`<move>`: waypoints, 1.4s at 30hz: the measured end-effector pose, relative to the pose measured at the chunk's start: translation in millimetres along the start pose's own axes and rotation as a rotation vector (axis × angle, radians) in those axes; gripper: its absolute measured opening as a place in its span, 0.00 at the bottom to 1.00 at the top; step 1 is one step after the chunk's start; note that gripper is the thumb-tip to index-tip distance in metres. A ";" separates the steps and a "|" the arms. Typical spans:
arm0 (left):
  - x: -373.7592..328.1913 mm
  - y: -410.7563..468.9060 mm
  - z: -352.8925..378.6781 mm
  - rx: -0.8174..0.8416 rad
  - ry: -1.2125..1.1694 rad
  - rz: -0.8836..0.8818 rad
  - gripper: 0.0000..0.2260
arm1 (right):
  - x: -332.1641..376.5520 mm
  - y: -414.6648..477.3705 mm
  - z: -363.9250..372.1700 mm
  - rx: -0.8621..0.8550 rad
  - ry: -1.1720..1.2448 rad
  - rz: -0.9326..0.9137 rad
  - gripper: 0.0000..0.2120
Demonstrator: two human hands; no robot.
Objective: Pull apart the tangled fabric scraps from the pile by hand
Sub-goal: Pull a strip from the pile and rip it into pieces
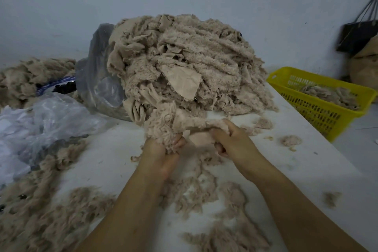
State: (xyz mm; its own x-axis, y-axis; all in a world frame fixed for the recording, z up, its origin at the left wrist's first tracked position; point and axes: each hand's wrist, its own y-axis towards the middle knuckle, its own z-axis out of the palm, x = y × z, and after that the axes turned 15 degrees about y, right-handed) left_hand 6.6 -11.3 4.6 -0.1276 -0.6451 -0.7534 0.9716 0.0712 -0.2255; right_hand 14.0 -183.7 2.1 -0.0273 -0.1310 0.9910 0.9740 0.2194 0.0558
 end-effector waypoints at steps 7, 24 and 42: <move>16.5 -1.1 12.3 -0.073 1.387 0.646 0.08 | -2.2 -4.4 15.5 0.254 0.216 0.052 0.23; -11.9 28.5 -9.5 -0.476 0.650 0.380 0.10 | -4.2 20.9 -32.1 -0.344 0.783 0.015 0.20; 20.3 -10.7 16.2 0.239 1.503 0.469 0.15 | -14.3 17.2 -1.9 -0.103 0.305 0.119 0.21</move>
State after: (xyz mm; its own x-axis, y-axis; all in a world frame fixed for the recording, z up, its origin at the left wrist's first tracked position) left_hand -3.2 -37.5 1.7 0.2473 0.7141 -0.6549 0.9688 -0.1703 0.1801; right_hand 31.6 -179.9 -11.3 0.1414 -0.3968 0.9069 0.9843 0.1542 -0.0860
